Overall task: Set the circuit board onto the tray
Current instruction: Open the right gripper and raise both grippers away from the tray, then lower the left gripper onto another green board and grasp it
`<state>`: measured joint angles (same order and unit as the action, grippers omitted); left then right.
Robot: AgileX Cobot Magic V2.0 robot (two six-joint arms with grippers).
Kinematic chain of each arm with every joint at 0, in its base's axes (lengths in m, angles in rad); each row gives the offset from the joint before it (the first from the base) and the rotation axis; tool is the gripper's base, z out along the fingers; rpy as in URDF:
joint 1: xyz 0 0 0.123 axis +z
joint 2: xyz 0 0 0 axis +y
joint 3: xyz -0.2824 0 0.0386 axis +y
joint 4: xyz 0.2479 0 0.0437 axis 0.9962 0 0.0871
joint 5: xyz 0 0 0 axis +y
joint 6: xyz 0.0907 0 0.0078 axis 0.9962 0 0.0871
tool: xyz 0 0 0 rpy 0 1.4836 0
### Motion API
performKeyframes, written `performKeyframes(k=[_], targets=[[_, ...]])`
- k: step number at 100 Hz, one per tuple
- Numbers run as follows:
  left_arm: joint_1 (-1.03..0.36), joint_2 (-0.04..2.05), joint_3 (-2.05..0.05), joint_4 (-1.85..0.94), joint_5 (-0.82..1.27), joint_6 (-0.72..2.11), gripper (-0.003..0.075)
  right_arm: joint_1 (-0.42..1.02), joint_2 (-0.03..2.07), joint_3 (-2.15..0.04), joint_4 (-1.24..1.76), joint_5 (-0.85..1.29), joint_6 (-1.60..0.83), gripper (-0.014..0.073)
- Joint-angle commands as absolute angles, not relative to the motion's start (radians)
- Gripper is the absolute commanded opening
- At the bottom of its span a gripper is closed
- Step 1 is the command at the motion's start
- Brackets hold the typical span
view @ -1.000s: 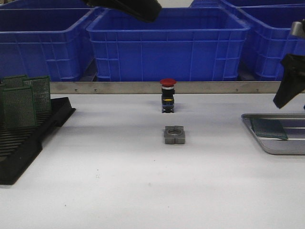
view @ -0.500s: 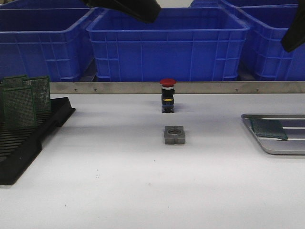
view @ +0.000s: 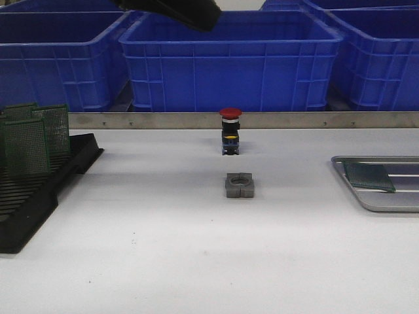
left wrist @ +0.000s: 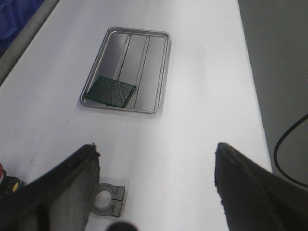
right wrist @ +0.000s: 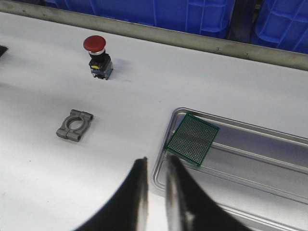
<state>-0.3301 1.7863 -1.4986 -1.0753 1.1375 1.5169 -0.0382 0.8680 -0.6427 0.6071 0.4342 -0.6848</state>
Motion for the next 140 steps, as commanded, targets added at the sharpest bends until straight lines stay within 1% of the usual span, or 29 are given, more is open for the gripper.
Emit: performKeyframes(k=[1, 5, 17, 45, 62, 74, 97, 107, 114, 129, 140], targets=[[-0.330, 1.734, -1.530, -1.142, 1.140, 1.510, 0.0481, -0.035, 0.783, -0.629, 0.646, 0.375, -0.698, -0.0127], [-0.330, 1.734, -1.530, -1.144, 1.140, 1.510, 0.0479, -0.035, 0.752, -0.610, 0.651, 0.375, -0.698, -0.0116], [-0.330, 1.734, -1.530, -1.145, 1.140, 1.510, 0.0472, -0.035, 0.639, -0.557, 0.652, 0.385, -0.698, -0.0115], [-0.330, 1.733, -1.530, -1.145, 1.142, 1.512, 0.0472, -0.035, 0.305, -0.441, 0.654, 0.383, -0.698, -0.0115], [-0.326, 1.725, -1.542, -1.089, 1.201, 1.512, 0.0472, -0.035, 0.158, -0.412, 0.654, 0.388, -0.698, -0.0115], [-0.319, 1.693, -1.557, -0.950, 1.224, 1.512, 0.0472, -0.035, 0.133, -0.411, 0.654, 0.393, -0.698, -0.0115], [-0.320, 1.618, -1.558, -0.497, 1.277, 1.486, 0.0471, -0.035, 0.133, -0.411, 0.654, 0.405, -0.698, -0.0115], [-0.313, 1.597, -1.558, -0.322, 1.277, 1.310, 0.0456, -0.035, 0.133, -0.411, 0.654, 0.405, -0.698, -0.0115], [-0.296, 1.591, -1.558, -0.276, 1.277, 1.234, 0.0424, -0.035, 0.133, -0.411, 0.654, 0.405, -0.698, -0.0115], [-0.241, 1.588, -1.558, -0.276, 1.277, 1.234, 0.0369, -0.035, 0.133, -0.411, 0.654, 0.405, -0.698, -0.0115], [-0.198, 1.588, -1.549, -0.274, 1.277, 1.234, 0.0365, -0.035, 0.133, -0.411, 0.654, 0.405, -0.698, -0.0115]])
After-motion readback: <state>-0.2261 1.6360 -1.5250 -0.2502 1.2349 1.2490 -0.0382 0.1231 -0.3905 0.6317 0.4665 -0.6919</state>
